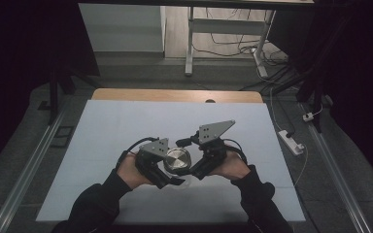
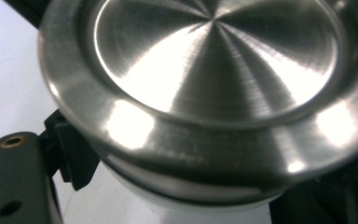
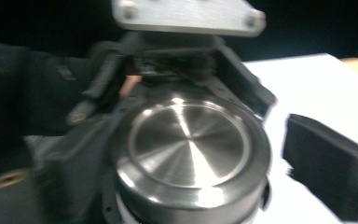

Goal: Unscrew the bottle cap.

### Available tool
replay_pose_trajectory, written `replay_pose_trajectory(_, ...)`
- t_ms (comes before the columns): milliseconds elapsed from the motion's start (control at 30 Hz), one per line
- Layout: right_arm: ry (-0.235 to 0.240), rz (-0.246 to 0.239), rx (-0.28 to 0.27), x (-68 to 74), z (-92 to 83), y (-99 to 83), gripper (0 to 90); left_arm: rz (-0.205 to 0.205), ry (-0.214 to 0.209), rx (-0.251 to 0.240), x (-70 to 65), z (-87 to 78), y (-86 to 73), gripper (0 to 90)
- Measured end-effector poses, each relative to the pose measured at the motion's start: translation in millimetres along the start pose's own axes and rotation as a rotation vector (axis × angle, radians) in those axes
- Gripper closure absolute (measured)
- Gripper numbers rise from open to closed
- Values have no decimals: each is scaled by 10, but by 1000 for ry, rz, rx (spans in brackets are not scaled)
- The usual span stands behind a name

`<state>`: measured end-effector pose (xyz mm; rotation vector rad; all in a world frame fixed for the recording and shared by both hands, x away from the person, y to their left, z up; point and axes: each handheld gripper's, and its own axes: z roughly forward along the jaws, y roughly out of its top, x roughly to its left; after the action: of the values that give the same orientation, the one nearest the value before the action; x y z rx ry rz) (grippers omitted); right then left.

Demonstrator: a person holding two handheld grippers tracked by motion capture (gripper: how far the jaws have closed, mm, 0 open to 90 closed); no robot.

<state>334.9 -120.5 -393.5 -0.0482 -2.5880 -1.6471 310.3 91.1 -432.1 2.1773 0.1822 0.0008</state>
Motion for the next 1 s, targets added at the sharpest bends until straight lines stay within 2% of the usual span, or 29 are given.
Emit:
replay_pose_trajectory(33,0,0,0,0,0,0,71,-11,16,2,6,-6,3,151)
replay_pose_trajectory(67,-73,19,23,11,-17,42,31,-32,38,-2,14,-13,0,152)
replay_pose_trajectory(100,-111,23,27,31,-32,68,27,-69,86,-4,49,-35,-25,152)
replay_pose_trajectory(167,-218,17,60,90,-27,123,23,-110,141,0,87,-47,-53,151)
replay_pose_trajectory(233,-302,9,82,166,17,152,39,-153,189,1,114,-47,-75,151)
replay_pose_trajectory(267,-302,9,82,166,17,152,39,-153,189,1,114,-47,-75,152)
replay_pose_trajectory(300,-389,35,91,214,92,169,57,-164,212,5,121,-45,-80,152)
replay_pose_trajectory(367,-427,68,80,244,177,165,82,-173,247,21,120,-35,-78,151)
replay_pose_trajectory(400,-427,68,80,244,177,165,82,-171,256,30,115,-32,-74,151)
replay_pose_trajectory(433,-450,103,67,250,252,150,115,-170,260,32,111,-26,-71,152)
replay_pose_trajectory(500,-515,97,81,258,312,131,149,-167,256,29,97,-14,-58,152)
replay_pose_trajectory(533,-515,97,81,258,312,131,149,-167,256,29,97,-14,-58,152)
replay_pose_trajectory(567,-509,83,69,259,330,109,182,-164,253,34,94,-14,-54,152)
replay_pose_trajectory(633,-493,70,72,256,314,109,187,-156,234,34,102,-26,-65,152)
replay_pose_trajectory(667,-476,66,64,255,293,114,197,-156,234,34,102,-26,-65,152)
replay_pose_trajectory(700,-452,52,65,246,267,118,197,-154,214,21,103,-30,-72,152)
replay_pose_trajectory(767,-353,42,62,197,198,112,198,-135,143,-1,105,-40,-80,152)
replay_pose_trajectory(900,-127,8,32,92,67,52,197,-65,16,-25,75,-20,-79,151)
replay_pose_trajectory(967,-22,-10,2,38,27,-3,196,-28,-39,-25,36,19,-60,152)
replay_pose_trajectory(1000,13,-2,-13,10,15,-34,194,-26,-36,-19,29,30,-50,151)
